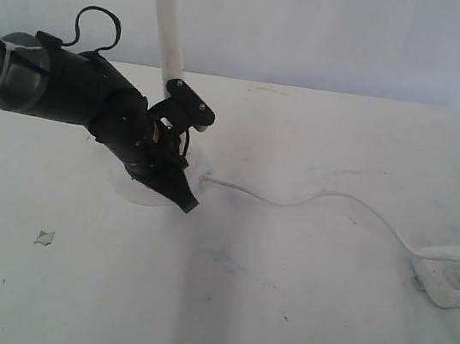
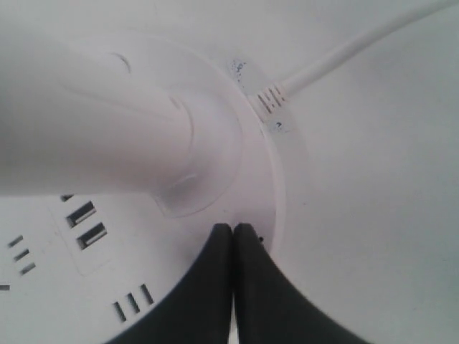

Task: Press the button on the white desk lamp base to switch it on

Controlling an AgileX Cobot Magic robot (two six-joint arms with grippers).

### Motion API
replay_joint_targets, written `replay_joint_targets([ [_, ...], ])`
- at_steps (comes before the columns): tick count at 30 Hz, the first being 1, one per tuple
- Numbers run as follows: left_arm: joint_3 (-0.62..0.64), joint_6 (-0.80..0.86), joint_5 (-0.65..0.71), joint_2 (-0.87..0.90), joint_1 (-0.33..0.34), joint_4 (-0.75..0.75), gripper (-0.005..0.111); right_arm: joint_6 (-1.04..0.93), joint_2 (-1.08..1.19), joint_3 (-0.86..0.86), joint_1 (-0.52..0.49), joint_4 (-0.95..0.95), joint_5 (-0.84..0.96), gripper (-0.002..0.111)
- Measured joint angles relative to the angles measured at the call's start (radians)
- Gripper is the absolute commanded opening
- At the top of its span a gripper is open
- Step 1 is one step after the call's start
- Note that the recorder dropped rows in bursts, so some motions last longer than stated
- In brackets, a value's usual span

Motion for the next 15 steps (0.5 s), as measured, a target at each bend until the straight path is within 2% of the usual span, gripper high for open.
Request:
replay_joint_targets([
  [15, -0.012, -0.027, 0.007, 0.020, 0.011, -0.007, 0.000, 0.002, 0.000, 0.000, 0.000, 0.000, 0.000, 0.000],
])
